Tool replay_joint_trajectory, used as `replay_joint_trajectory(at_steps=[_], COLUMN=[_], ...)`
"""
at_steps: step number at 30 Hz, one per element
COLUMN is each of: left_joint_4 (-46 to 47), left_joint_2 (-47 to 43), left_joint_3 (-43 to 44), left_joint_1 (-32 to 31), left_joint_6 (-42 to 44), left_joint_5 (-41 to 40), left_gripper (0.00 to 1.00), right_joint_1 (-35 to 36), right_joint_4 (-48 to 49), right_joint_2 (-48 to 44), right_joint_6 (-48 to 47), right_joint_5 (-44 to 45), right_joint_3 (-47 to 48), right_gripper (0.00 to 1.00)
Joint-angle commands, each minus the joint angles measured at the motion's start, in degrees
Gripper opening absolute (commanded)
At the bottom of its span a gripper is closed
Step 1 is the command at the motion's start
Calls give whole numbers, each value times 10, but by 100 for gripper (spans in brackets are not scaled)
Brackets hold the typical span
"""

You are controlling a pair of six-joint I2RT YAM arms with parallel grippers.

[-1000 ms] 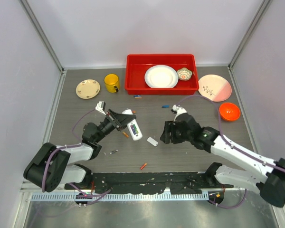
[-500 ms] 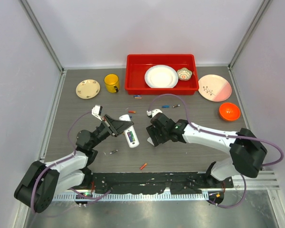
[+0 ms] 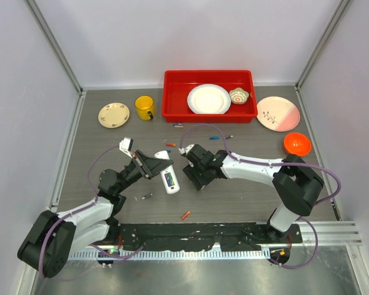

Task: Load the batteries into the remote control

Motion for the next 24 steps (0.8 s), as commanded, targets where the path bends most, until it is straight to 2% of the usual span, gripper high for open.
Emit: replay_joint_trajectory(at_steps=[1,16,24], left_joint_4=[23,39,40], left_joint_2=[-5,12,16], left_joint_3=[0,9,12], left_joint_1=[2,2,3], left_joint_6=[13,6,5], left_joint_5=[11,8,8], left_gripper=[0,0,0], right_joint_1=[2,3,2], right_joint_4=[1,8,1], right_joint_2=[8,35,47], right_joint_6=[-14,-4,7], right_joint_5=[-18,-29,-46], right_joint_3=[9,5,3], right_gripper=[63,54,43])
